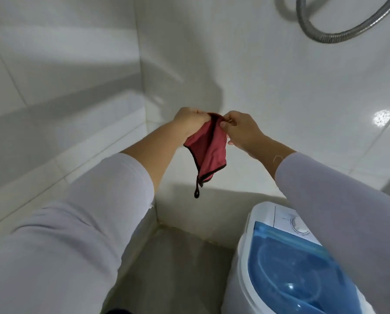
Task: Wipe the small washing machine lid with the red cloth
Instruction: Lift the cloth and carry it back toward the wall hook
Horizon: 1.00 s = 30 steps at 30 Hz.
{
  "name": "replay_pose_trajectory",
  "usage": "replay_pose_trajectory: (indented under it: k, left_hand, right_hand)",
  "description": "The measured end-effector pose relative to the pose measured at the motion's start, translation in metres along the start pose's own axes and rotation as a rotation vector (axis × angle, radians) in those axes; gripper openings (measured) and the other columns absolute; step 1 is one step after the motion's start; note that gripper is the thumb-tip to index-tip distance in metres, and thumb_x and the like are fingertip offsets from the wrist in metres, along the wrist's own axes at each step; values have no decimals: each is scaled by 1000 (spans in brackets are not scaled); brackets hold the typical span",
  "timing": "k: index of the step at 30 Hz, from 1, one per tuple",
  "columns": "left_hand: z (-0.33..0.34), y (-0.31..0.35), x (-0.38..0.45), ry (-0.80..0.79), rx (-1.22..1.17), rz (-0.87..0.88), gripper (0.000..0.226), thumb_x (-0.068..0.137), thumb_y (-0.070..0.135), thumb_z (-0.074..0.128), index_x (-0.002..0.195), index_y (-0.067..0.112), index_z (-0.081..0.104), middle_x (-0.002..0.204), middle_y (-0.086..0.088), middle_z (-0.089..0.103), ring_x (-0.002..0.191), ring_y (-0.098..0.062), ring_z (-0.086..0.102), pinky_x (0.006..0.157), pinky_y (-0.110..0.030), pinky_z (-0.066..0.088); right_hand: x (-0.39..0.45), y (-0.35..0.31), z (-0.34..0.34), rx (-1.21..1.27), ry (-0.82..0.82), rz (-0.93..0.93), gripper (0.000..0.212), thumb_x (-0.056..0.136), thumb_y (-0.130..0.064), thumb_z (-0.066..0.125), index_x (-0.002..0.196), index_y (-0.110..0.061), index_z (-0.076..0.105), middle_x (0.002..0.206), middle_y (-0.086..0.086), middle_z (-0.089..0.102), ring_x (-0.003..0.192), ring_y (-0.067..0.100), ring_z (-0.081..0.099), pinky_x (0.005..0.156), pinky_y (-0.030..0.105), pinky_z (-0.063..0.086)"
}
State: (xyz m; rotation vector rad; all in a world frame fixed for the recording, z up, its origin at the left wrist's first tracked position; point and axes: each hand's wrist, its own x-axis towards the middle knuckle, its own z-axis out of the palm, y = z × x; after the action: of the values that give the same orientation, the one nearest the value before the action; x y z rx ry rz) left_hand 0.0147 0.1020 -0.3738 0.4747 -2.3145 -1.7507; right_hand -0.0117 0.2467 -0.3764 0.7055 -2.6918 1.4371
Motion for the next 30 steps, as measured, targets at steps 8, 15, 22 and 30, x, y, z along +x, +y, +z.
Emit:
replay_pose_trajectory:
  k: [8, 15, 22, 30]
  left_hand:
    - [-66, 124, -4, 77, 35, -12, 19, 89, 22, 63, 106, 15, 69, 102, -5, 67, 93, -20, 62, 88, -32, 51]
    - [-132, 241, -20, 164, 99, 36, 26, 90, 21, 65, 113, 9, 68, 112, -7, 68, 95, -20, 62, 87, -29, 49]
    - [-171, 333, -13, 250, 158, 141, 23, 91, 26, 65, 111, 17, 71, 114, 0, 68, 105, -15, 62, 90, -24, 48]
    - [-182, 390, 37, 346, 166, 204, 15, 90, 25, 64, 102, 16, 67, 105, 1, 67, 100, -16, 62, 84, -25, 49]
  right_hand:
    - [39, -126, -60, 2, -42, -1, 10, 91, -14, 50, 89, -20, 57, 80, 2, 59, 78, 21, 56, 76, 36, 51]
    - [57, -249, -125, -22, -56, -121, 17, 89, -5, 47, 88, -17, 59, 53, -2, 45, 50, 12, 41, 50, 19, 37]
    - [93, -331, -171, -140, 23, -193, 39, 94, 0, 35, 103, -11, 71, 93, -4, 64, 66, 6, 52, 52, 0, 35]
    - [148, -368, -188, -224, 158, -194, 42, 93, 4, 35, 113, -10, 68, 124, 7, 65, 117, 22, 56, 88, 6, 30]
